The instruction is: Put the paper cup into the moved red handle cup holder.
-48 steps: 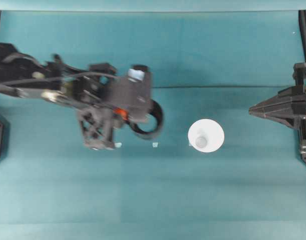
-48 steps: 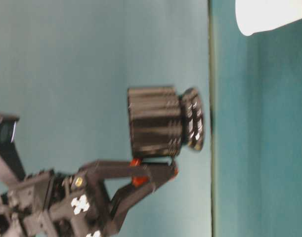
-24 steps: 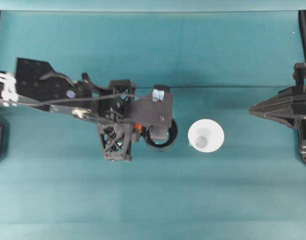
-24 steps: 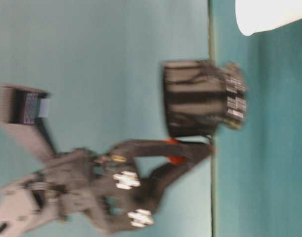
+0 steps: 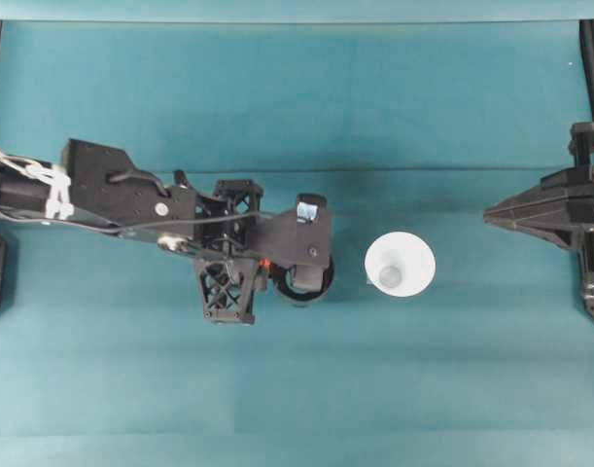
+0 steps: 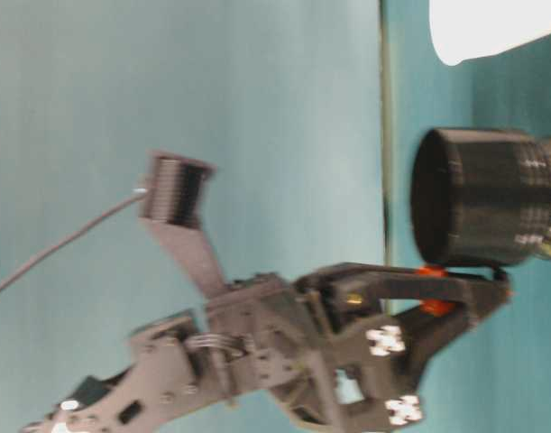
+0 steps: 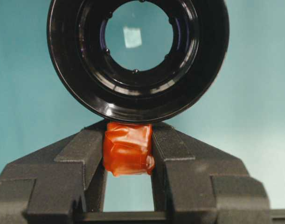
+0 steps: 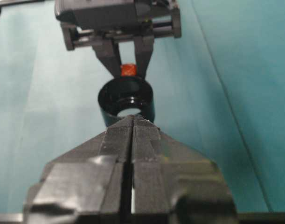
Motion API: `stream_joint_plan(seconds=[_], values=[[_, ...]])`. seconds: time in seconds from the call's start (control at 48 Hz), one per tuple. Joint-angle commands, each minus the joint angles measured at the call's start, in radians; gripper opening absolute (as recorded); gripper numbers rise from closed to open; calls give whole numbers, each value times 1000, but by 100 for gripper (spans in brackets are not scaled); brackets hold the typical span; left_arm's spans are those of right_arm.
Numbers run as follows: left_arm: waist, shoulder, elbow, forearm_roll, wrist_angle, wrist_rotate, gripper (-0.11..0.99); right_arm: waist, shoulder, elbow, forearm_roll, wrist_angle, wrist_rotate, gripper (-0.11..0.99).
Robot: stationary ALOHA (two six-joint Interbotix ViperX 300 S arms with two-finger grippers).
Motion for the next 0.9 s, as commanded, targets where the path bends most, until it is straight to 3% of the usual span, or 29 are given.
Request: stream_joint_plan(seconds=[0.0, 0.208, 0.876], values=[[-2, 2, 0, 3, -17, 3, 28, -2, 6, -15, 2, -6, 9, -11], [12, 11, 18, 3, -48, 5, 28, -2, 5, -15, 3, -6, 9, -11], [12, 17, 55, 3, -107, 6, 28, -2, 6, -14, 2, -6, 9, -11]])
